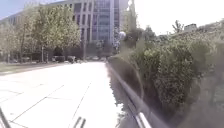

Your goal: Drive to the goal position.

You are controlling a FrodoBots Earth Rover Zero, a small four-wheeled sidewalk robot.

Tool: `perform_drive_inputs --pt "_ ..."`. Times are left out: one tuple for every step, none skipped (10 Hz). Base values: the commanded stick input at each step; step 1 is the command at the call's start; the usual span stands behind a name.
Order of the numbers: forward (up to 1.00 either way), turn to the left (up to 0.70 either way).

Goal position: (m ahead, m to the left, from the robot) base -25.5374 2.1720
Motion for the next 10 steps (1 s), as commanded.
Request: perform_drive_inputs --pt "0.64 0.0" --pt "0.7 0.0" --pt "0.7 0.0" --pt "0.7 0.0" --pt "0.7 0.0" --pt "0.7 0.0" --pt "0.7 0.0" --pt "0.7 0.0" --pt "0.7 0.0" --pt "0.7 0.0"
